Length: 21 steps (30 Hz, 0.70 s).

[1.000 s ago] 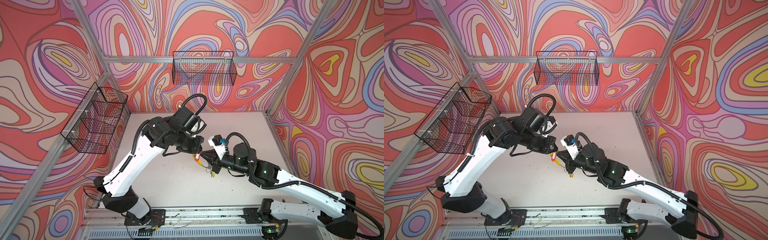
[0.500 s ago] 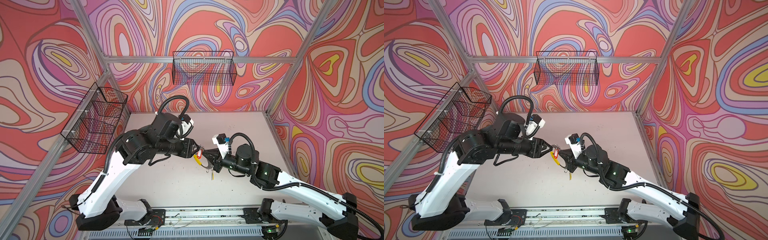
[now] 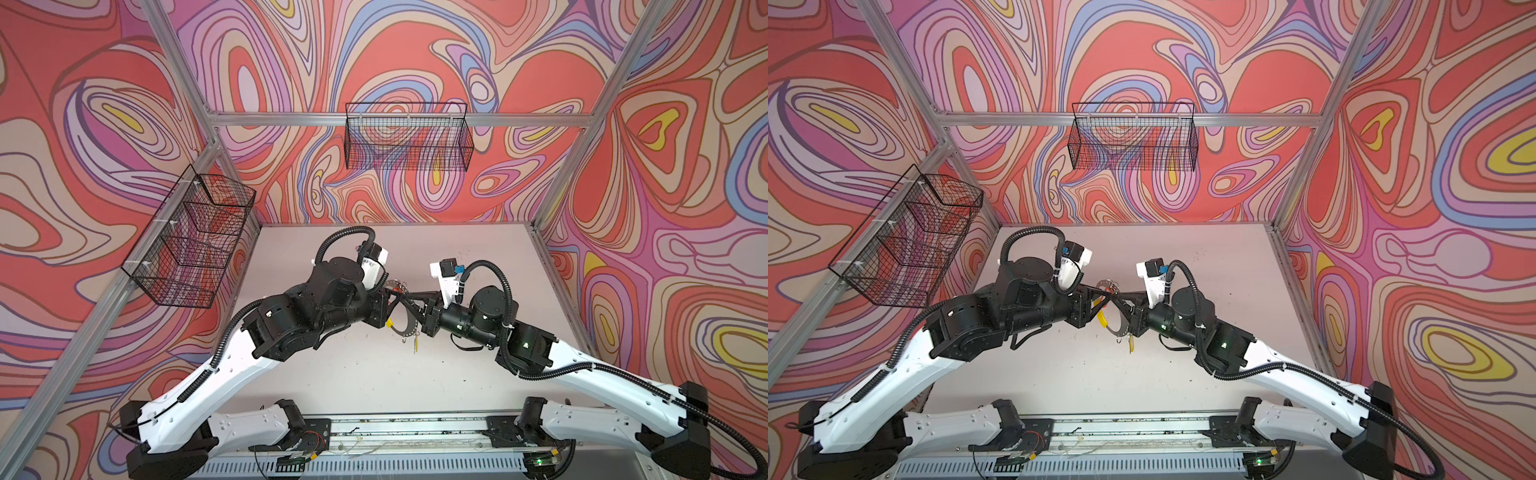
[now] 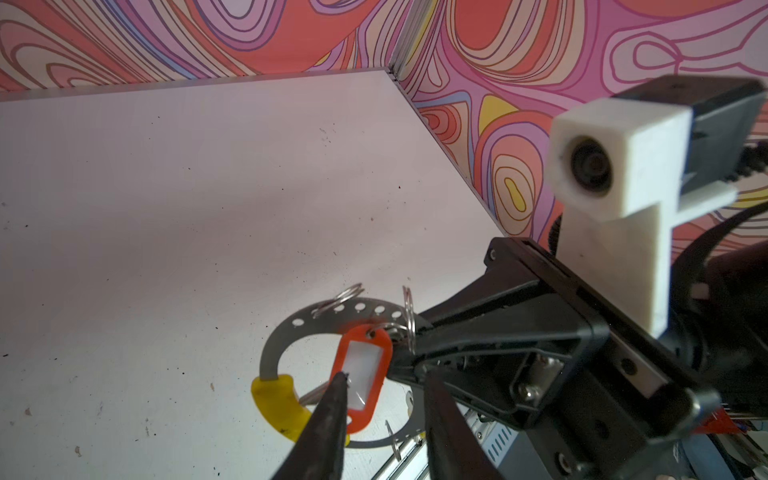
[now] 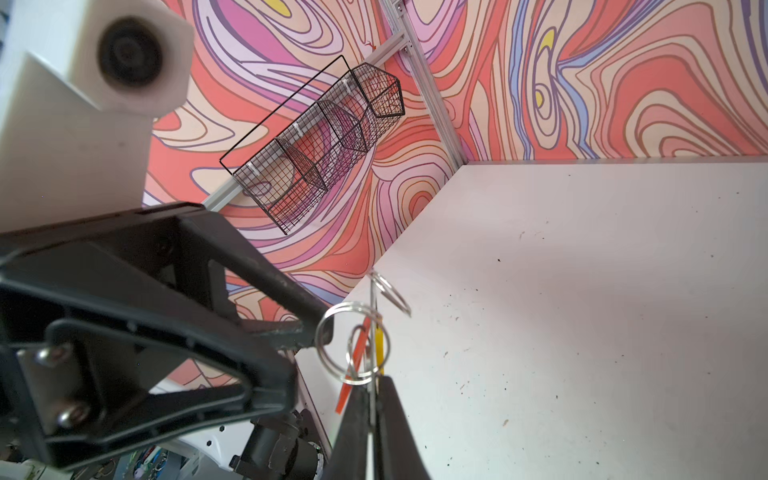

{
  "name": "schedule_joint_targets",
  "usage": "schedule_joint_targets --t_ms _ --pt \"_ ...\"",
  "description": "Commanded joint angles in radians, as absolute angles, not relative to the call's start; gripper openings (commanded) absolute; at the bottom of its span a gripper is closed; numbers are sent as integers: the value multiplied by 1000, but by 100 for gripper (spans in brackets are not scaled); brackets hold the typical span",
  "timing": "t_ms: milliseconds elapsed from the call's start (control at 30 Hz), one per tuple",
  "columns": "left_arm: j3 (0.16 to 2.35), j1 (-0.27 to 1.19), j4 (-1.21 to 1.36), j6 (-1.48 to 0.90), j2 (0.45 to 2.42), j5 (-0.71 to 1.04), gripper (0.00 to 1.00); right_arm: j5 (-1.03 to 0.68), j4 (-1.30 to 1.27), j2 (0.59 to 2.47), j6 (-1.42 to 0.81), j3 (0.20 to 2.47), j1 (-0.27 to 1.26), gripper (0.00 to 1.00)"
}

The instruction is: Put the keys on the keyring

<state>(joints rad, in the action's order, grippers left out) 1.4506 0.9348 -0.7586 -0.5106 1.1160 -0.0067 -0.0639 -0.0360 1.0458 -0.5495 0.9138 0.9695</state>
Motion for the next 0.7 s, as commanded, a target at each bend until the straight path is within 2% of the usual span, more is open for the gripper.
schedule_joint_targets --t_ms 0,200,433,667 --pt "1453 938 -675 -488 1118 -17 34 -69 -87 1055 -595 916 967 0" --pt "1439 937 -655 -493 1118 -19 28 -92 -110 1074 -604 911 967 0" --pt "1448 938 -663 -494 1127 -15 15 -97 -120 1077 -604 909 967 0" --pt "1460 937 -676 -495 1141 -18 15 -107 -126 1074 -600 909 967 0"
